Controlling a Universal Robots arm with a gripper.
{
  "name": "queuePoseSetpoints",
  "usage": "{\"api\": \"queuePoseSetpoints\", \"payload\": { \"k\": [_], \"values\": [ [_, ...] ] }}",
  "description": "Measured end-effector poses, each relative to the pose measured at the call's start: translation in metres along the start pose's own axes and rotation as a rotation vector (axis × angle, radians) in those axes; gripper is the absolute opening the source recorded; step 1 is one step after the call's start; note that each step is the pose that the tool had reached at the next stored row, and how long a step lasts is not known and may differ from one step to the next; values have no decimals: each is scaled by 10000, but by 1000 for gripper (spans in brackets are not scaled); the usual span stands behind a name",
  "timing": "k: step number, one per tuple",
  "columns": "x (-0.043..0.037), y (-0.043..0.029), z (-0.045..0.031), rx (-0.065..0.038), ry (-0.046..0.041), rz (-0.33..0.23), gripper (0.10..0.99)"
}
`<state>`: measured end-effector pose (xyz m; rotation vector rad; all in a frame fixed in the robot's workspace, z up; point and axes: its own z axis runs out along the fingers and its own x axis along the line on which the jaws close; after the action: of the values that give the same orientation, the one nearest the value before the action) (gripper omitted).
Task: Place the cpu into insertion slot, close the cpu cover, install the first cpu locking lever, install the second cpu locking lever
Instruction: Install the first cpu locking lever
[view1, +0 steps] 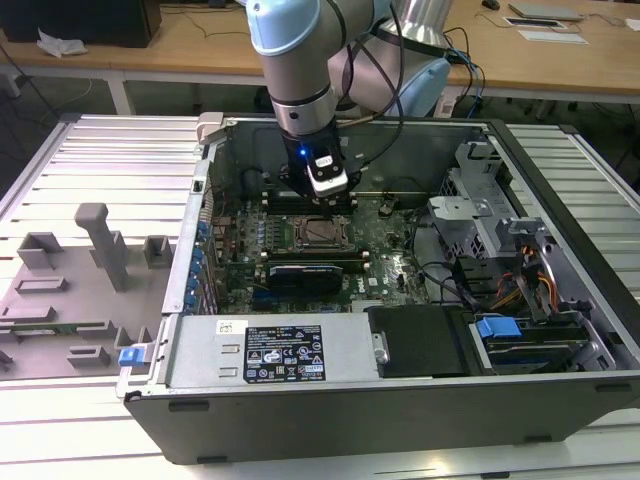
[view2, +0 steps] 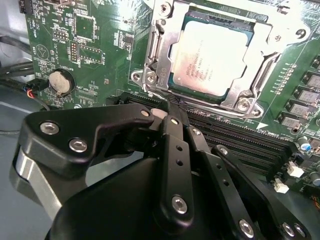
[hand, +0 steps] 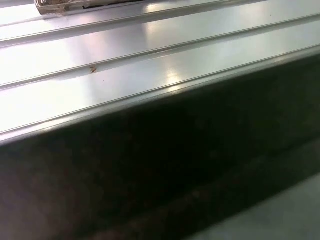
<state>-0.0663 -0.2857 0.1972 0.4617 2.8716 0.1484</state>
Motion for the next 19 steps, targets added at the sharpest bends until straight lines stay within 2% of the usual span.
{"api": "queuePoseSetpoints", "payload": {
  "k": [9, 15, 16, 19],
  "values": [
    [0, 1, -3, -12, -1, -2, 106],
    [-16, 10, -73, -4, -3, -5, 106],
    [-19, 12, -87, 8, -7, -10, 106],
    [-25, 16, -117, 130, -27, -33, 106]
  ]
}}
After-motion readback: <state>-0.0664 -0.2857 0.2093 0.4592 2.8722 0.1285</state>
